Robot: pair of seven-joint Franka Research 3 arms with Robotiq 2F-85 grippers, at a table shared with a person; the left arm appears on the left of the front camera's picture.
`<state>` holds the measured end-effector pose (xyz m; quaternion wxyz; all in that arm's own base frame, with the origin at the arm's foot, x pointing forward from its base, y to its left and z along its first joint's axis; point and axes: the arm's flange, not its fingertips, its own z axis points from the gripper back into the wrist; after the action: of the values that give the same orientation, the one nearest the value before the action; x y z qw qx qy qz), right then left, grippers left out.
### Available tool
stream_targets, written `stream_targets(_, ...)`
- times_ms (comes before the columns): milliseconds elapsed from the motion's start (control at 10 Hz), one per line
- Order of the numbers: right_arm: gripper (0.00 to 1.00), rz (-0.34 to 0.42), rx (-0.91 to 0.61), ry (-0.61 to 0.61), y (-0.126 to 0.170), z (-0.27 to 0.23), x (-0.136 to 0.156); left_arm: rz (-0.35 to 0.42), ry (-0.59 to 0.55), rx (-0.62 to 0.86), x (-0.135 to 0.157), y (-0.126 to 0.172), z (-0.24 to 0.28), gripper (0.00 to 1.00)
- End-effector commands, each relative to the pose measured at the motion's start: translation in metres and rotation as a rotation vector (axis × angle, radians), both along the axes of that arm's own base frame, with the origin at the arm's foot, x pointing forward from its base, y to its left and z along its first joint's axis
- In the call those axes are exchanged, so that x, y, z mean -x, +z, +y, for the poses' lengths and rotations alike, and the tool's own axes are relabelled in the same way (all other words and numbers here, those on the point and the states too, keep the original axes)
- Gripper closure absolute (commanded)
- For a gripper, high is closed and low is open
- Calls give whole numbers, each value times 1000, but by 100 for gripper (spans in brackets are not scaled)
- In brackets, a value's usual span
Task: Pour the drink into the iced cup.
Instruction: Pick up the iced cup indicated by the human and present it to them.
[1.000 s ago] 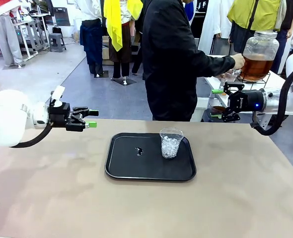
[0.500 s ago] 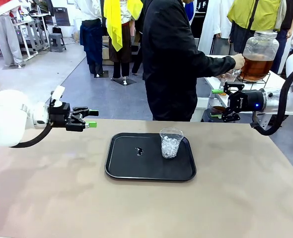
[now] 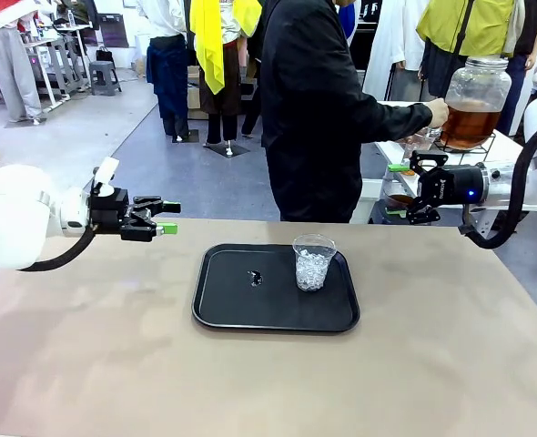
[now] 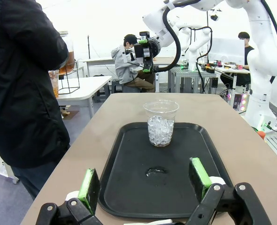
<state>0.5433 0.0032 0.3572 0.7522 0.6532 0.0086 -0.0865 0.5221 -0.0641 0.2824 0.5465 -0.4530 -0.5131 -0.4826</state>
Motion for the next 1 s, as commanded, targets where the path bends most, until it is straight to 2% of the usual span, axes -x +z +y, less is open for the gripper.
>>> stream_targets(0,0,-5,9,-8,2,0,0,11,4,-4,-2,2,-1,0)
stream_targets(900,0,-5,9,-8,2,0,0,11,4,-4,-2,2,-1,0)
